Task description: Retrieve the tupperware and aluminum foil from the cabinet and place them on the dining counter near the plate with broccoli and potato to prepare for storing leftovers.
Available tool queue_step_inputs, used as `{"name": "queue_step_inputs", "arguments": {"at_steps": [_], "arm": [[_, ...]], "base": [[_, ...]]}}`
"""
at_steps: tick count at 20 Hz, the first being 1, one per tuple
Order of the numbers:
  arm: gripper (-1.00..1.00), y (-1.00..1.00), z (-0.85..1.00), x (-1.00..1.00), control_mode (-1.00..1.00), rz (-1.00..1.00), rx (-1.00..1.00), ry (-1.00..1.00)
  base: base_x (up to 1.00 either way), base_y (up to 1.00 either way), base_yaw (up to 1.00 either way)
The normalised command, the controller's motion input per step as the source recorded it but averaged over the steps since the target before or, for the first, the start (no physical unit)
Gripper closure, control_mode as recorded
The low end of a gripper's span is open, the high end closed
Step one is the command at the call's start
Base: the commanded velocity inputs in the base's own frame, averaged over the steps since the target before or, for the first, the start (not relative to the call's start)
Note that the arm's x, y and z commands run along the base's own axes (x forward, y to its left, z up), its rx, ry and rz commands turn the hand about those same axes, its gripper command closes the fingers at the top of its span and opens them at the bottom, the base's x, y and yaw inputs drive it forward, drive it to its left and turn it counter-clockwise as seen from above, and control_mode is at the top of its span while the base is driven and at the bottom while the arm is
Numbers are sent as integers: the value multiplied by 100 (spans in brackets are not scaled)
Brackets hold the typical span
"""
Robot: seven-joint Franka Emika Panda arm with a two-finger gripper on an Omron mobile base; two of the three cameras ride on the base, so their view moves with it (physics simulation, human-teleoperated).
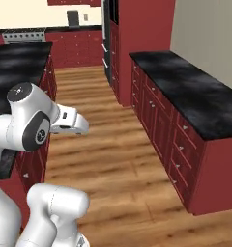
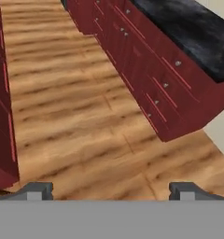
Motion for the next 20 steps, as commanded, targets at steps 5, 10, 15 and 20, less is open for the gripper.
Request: {"name": "queue_step_inputs", "arguments": {"at_steps": [5, 10, 15, 20], "arm": [[-100, 0, 0, 0, 100, 0, 0, 0], [-100, 0, 0, 0, 100, 0, 0, 0], [-100, 0, 0, 0, 100, 0, 0, 0], [-100, 0, 0, 0, 100, 0, 0, 0]], "base": [[100, -11, 34], [100, -2, 26], [100, -11, 17], [100, -17, 8]]}}
